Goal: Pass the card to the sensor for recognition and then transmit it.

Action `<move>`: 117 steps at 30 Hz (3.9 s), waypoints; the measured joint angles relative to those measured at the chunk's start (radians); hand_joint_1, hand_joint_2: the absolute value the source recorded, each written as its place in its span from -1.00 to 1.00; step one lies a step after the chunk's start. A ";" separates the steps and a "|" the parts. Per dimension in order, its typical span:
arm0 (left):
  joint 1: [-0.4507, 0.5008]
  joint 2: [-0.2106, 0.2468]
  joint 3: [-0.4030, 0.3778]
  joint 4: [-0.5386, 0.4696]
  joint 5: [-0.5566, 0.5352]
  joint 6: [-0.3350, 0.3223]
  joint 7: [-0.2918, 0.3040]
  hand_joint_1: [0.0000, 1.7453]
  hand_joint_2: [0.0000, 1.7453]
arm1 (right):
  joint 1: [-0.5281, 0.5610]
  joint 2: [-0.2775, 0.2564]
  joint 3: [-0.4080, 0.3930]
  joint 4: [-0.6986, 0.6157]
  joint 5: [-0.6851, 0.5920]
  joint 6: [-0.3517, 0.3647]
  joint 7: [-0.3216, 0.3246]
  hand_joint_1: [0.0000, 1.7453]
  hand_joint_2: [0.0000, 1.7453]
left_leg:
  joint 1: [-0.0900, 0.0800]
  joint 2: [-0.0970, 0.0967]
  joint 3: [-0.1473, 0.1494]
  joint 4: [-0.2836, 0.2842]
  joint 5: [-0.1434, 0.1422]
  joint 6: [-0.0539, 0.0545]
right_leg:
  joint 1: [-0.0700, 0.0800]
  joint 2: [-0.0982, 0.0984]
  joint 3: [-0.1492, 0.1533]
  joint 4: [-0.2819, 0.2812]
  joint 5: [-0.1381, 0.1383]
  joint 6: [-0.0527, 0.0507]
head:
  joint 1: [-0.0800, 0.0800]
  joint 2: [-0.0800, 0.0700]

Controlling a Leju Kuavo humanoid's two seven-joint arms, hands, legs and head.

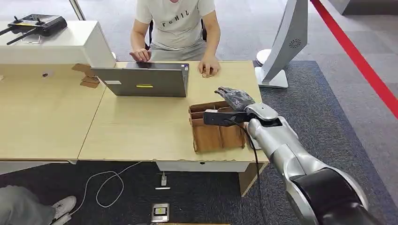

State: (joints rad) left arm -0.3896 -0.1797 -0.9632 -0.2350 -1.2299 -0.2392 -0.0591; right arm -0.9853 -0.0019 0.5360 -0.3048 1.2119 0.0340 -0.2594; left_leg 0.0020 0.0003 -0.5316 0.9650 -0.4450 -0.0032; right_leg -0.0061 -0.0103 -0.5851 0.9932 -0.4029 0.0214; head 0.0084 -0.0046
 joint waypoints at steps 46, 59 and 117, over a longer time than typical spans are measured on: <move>0.000 -0.008 0.003 0.000 -0.006 0.003 0.027 -1.00 -1.00 | 0.007 -0.007 0.003 0.006 -0.029 -0.005 -0.026 1.00 1.00 | 0.000 0.000 0.000 0.000 0.000 0.000 | 0.000 0.000 0.000 0.000 0.000 0.000 | 0.000 0.000; 0.000 -0.011 0.005 0.000 -0.011 0.002 0.013 -1.00 -1.00 | 0.005 -0.006 0.003 0.005 -0.057 -0.110 -0.054 1.00 1.00 | 0.000 0.000 0.000 0.000 0.000 0.000 | 0.000 0.000 0.000 0.000 0.000 0.000 | 0.000 0.000; 0.004 -0.010 0.006 0.000 -0.023 -0.004 -0.017 -1.00 -1.00 | -0.169 0.068 0.003 -0.005 -0.057 -0.187 -0.084 1.00 1.00 | 0.000 0.000 0.000 0.000 0.000 0.000 | 0.000 0.000 0.000 0.000 0.000 0.000 | 0.000 0.000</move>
State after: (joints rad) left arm -0.3853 -0.1892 -0.9575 -0.2350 -1.2531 -0.2430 -0.0759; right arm -1.1547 0.0656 0.5394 -0.3098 1.1551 -0.1530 -0.3429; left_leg 0.0020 0.0003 -0.5318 0.9650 -0.4450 -0.0032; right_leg -0.0061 -0.0103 -0.5850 0.9932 -0.4028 0.0214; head 0.0084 -0.0046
